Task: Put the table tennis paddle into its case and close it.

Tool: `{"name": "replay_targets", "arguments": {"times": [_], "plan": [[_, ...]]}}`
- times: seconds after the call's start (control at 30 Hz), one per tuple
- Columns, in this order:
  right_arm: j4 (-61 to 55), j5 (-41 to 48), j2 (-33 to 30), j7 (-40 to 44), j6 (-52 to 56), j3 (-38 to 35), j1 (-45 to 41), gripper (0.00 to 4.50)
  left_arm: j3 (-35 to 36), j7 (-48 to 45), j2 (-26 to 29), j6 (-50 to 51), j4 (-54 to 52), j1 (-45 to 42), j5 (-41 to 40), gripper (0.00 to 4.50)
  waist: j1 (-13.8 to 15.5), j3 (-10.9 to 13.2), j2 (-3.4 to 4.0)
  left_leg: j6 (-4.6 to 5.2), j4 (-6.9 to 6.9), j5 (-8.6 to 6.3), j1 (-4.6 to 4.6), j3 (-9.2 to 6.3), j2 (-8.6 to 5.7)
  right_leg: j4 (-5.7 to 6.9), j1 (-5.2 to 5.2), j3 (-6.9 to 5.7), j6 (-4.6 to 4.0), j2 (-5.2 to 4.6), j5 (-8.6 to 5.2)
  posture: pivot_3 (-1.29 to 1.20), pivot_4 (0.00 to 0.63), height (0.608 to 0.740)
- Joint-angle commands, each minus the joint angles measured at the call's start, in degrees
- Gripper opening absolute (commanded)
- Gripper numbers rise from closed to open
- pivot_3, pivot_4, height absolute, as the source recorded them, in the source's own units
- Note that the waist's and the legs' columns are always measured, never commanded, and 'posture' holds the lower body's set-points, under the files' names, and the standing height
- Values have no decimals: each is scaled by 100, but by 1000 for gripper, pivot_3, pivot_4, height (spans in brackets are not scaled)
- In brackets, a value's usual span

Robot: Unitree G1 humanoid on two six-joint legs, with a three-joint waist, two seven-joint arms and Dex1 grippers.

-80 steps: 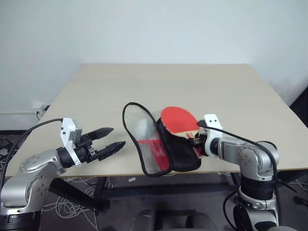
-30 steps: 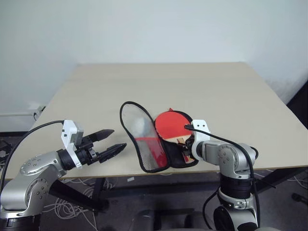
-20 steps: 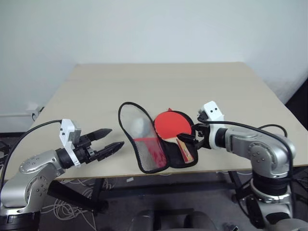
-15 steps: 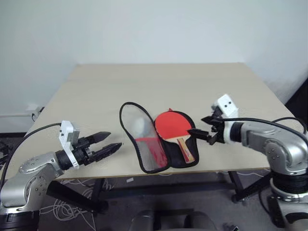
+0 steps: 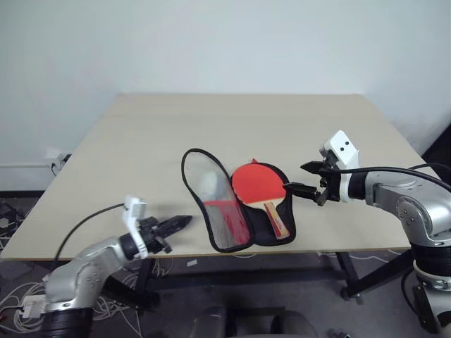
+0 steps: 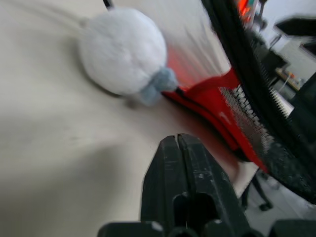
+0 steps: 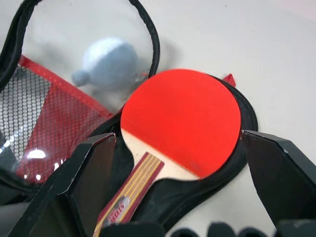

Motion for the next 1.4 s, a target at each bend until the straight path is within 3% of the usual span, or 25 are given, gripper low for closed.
{"name": "replay_targets", "arguments": {"times": [0.03, 0.27, 0.47, 0.63, 0.83, 1.2, 1.4], "plan": [[-38, 12, 65, -68, -70, 25, -225, 4420, -655, 543, -346, 342, -614, -658, 131, 29, 45, -1, -3, 0, 2, 0, -3, -1, -3, 1, 0, -1, 0, -3, 1, 0, 0, 707], [90, 25, 91, -140, -89, -21, -277, 4420, -1070, 770, -982, 881, -1033, -1594, -318, 29, 70, -2, -3, 11, 18, -6, -11, 0, -3, 1, -2, -6, -1, -3, 5, 0, 0, 707], [445, -193, -429, 199, -561, -8, -377, 4420, -1332, 863, -1225, 834, -779, -1824, -95, 29, 79, 1, 2, 41, 67, -26, -11, -17, -4, -2, 32, -26, 1, 5, 4, 0, 0, 707], [693, -400, -1490, 1550, -1776, 107, -174, 4420, -1416, 1009, -1271, 902, -717, -1730, -6, 29, 87, 6, 10, 60, 100, -44, -16, -31, -9, -6, 47, -41, 4, 8, 1, 0, 0, 707], [1106, -677, -2159, 2692, -2932, 229, -87, 4420, -1447, 1253, -1443, 874, -515, -1793, 117, 29, 81, 7, 10, 71, 120, -54, -16, -31, -9, -9, 56, -36, 2, 0, -1, 0, 0, 707], [1197, -1026, -2220, 3308, -3678, 359, 8, 4420, -1842, 1672, -2010, 692, 1030, -2340, 1027, 29, 85, 7, 8, 70, 124, -55, -21, -44, -14, -9, 53, -43, -1, -21, -4, 0, 0, 707], [1194, -1108, -2192, 3271, -3652, 342, 70, 4420, -1334, 1785, -2133, 959, 866, -2534, 824, 29, 85, 7, 8, 68, 133, -55, -44, -71, -20, -10, 47, -43, -2, -35, -4, 0, 0, 707]]}}
